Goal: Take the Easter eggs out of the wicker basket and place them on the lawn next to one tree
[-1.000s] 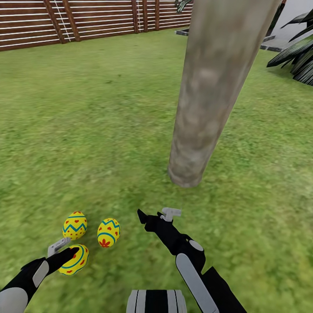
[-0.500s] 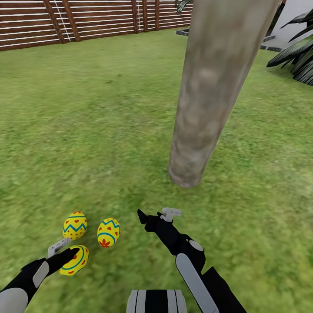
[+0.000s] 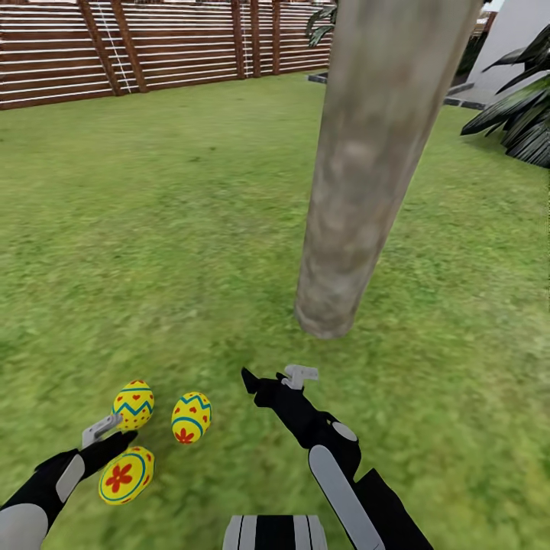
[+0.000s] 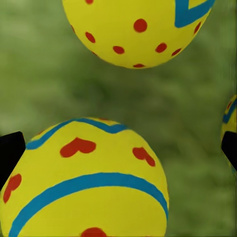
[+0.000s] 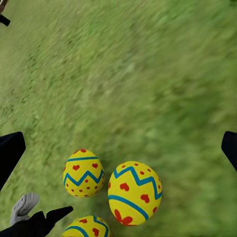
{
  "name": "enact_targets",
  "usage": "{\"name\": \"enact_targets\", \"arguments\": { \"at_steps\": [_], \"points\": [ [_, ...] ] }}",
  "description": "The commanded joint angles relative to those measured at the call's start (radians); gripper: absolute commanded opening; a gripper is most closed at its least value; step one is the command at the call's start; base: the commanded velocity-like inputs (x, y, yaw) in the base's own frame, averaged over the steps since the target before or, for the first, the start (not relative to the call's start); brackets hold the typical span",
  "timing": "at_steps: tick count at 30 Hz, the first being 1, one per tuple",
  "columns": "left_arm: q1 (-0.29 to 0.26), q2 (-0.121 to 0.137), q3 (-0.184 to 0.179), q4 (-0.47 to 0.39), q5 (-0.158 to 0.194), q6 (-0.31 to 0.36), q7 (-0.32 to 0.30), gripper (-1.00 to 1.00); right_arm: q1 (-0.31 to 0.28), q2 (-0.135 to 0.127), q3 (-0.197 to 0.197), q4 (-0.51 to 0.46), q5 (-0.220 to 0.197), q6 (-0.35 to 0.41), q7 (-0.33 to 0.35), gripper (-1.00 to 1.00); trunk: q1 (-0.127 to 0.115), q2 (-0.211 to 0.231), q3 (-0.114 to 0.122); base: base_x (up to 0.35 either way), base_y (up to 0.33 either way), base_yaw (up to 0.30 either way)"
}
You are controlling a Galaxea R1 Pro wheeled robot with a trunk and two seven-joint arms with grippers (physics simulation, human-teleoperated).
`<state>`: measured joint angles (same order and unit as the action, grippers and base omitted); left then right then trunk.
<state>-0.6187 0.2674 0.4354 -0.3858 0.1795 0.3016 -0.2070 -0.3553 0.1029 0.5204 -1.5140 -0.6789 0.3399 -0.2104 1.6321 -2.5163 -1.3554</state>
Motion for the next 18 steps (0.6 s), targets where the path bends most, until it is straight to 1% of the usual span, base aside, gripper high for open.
{"name": "enact_targets", "arguments": {
  "at_steps": [1,3,7,12,14,18],
  "points": [
    [0.0,-0.001,0.006,-0.002,0.007,0.013,-0.003,1.0,-0.001,0.0,0.001,-0.002,-0.01,0.002,-0.009,1.0,-0.001,0.0,0.003,0.0,0.0,0.0],
    [0.0,-0.001,0.006,-0.006,0.007,0.021,-0.003,1.0,-0.001,0.0,0.001,-0.002,-0.01,0.002,-0.009,1.0,-0.001,0.0,0.011,-0.009,0.0,0.0],
    [-0.001,-0.001,0.006,-0.007,0.008,0.028,-0.003,1.0,-0.001,0.0,0.001,-0.002,-0.01,0.002,-0.009,1.0,-0.003,0.001,0.026,-0.171,0.0,0.0],
    [-0.001,0.0,0.006,-0.007,0.008,0.03,-0.004,1.0,-0.001,0.0,0.001,-0.002,-0.01,0.002,-0.009,1.0,-0.006,0.003,0.046,-0.023,0.0,0.0],
    [-0.001,0.001,0.006,-0.008,0.008,0.042,-0.005,1.0,-0.001,0.0,0.001,-0.002,-0.01,0.002,-0.009,1.0,-0.006,0.003,0.054,-0.044,0.0,0.0],
    [0.0,0.0,0.006,-0.024,0.008,0.062,-0.005,1.0,-0.001,0.0,0.001,-0.002,-0.01,0.002,-0.009,1.0,-0.008,0.004,0.069,-0.236,0.04,0.0]
  ]
}}
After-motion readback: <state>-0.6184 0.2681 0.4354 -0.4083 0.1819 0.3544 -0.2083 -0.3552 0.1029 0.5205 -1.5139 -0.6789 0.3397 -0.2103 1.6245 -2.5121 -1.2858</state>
